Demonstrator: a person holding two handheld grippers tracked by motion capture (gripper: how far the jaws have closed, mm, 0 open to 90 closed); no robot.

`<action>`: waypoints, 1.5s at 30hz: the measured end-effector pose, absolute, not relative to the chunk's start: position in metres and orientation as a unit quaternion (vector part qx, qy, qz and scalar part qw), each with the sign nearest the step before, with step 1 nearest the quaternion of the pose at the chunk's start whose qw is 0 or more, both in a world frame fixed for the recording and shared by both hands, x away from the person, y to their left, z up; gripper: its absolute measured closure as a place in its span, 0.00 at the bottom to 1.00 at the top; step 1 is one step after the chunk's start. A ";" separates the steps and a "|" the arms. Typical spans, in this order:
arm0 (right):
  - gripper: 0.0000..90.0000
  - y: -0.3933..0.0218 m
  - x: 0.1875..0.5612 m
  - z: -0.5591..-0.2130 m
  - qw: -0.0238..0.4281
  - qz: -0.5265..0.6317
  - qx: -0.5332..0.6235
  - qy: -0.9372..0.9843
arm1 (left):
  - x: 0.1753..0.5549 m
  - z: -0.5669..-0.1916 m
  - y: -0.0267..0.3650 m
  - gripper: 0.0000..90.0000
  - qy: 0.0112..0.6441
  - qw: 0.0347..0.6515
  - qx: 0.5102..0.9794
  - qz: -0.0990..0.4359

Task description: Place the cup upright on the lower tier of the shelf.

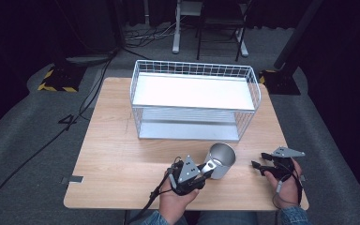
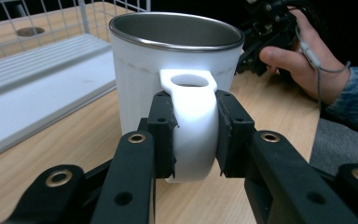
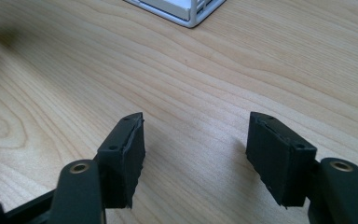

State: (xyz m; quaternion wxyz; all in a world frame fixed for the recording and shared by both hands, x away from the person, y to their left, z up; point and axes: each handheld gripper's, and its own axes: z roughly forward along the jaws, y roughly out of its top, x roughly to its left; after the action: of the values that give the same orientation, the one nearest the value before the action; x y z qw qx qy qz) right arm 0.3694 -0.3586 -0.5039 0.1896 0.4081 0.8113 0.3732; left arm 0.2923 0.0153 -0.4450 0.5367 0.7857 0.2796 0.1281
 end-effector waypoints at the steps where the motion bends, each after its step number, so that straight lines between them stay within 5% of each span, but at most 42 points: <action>1: 0.42 -0.359 0.369 -0.504 0.190 0.373 0.408 0.811 | 0.292 -0.445 0.015 0.79 0.280 0.537 0.786 0.128; 45: 0.42 -0.358 0.369 -0.504 0.190 0.374 0.408 0.811 | 0.391 -0.440 0.038 0.79 0.348 0.550 0.728 0.216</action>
State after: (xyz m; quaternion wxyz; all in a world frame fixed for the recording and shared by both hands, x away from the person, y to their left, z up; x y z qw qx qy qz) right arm 0.3694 -0.3584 -0.5040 0.1899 0.4076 0.8114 0.3735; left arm 0.3906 0.0380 -0.4398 0.5500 0.7276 0.3482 0.2165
